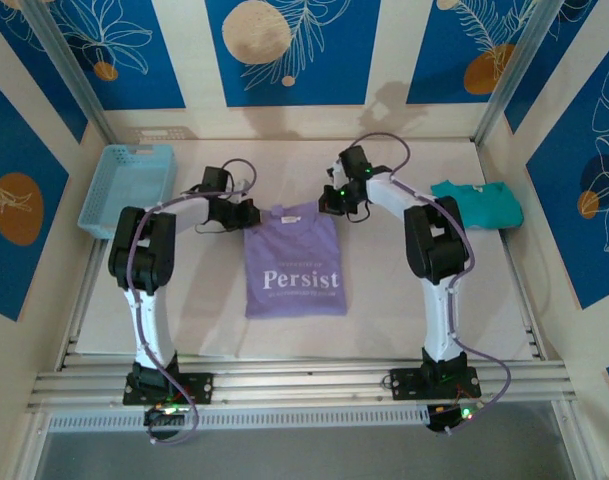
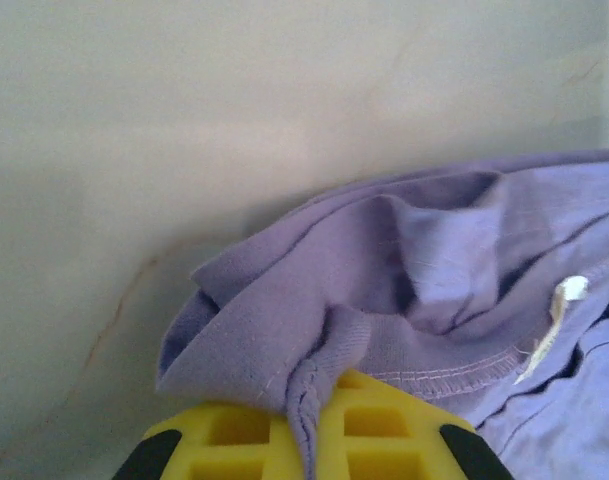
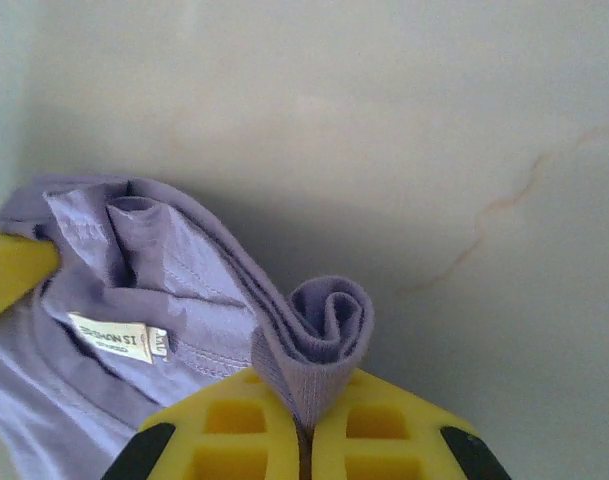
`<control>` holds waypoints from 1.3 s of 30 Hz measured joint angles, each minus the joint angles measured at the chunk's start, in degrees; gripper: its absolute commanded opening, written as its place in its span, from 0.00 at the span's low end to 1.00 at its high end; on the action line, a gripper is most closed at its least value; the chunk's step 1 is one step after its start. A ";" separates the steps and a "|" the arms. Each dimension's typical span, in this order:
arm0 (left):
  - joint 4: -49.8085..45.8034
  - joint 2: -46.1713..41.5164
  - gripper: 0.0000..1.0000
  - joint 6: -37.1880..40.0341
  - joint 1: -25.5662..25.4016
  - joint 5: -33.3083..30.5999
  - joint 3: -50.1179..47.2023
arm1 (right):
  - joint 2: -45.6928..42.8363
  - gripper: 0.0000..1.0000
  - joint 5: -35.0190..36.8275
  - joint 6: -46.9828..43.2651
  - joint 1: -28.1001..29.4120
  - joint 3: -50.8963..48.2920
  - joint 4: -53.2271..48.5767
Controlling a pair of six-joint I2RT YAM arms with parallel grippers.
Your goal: Fold the inside-out t-shirt
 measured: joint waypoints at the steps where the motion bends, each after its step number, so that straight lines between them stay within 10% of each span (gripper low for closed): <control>1: 0.22 0.00 0.00 -0.72 0.22 0.37 1.38 | -0.87 0.00 -0.28 0.00 -0.59 0.50 0.22; 12: 3.37 -9.07 0.00 -5.81 1.29 3.19 20.06 | -8.74 0.00 -4.20 -2.29 -5.35 17.57 0.57; 29: 22.71 -51.17 0.00 -13.84 -6.12 5.03 -51.30 | -49.64 0.00 -4.35 4.22 8.11 -52.43 13.53; 39: 15.39 -66.66 0.01 -15.56 -9.66 -0.76 -56.89 | -60.43 0.00 -1.01 10.43 10.91 -60.63 13.29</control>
